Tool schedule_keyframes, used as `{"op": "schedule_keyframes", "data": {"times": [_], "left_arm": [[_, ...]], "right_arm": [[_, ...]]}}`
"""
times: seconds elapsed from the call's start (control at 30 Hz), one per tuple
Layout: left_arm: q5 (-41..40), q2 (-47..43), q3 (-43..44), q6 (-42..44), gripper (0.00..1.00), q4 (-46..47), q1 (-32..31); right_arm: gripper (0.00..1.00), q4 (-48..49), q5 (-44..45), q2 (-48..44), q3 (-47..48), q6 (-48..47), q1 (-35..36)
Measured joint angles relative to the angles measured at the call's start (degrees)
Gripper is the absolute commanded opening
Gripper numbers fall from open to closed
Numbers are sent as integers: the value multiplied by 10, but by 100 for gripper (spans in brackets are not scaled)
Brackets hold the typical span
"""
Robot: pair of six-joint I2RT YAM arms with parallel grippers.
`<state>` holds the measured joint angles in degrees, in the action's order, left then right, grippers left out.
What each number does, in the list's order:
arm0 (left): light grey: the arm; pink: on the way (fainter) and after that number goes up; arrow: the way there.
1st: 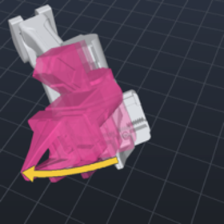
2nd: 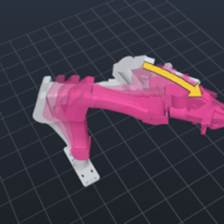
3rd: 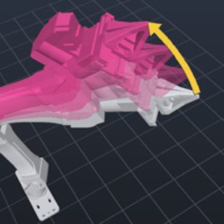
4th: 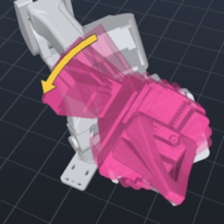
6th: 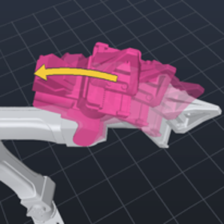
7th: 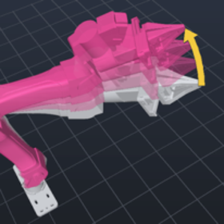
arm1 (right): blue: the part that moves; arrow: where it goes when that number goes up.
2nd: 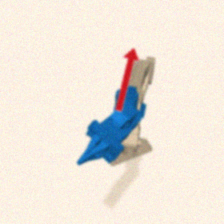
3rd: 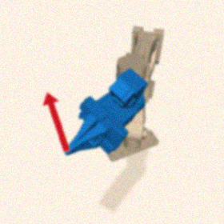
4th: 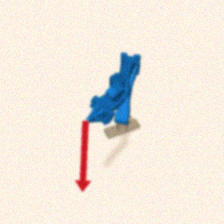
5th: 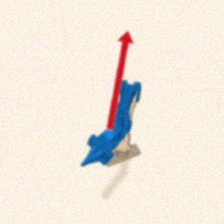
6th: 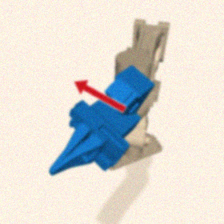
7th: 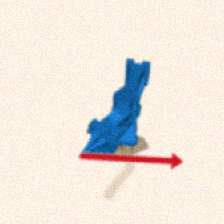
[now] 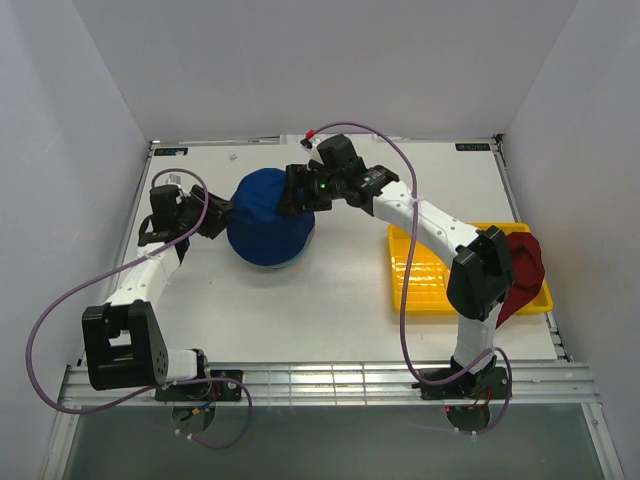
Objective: Stack the hats
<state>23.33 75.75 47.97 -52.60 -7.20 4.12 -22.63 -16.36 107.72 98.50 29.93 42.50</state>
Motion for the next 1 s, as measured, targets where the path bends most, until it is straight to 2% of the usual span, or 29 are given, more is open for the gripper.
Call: {"op": "schedule_keyframes", "data": {"times": [0.33, 0.53, 0.8, 1.0], "left_arm": [[0, 9, -6, 0, 61, 11, 0], [-3, 21, 22, 15, 62, -22, 3], [-7, 27, 63, 39, 64, -63, 16], [-9, 27, 104, 63, 66, -83, 34]], "right_arm": [[79, -44, 24, 0, 40, -23, 0], [80, -76, 38, 3, 80, -34, -4], [81, -114, 60, -4, 70, -37, -15], [80, -156, 99, -70, 19, -38, -52]]}}
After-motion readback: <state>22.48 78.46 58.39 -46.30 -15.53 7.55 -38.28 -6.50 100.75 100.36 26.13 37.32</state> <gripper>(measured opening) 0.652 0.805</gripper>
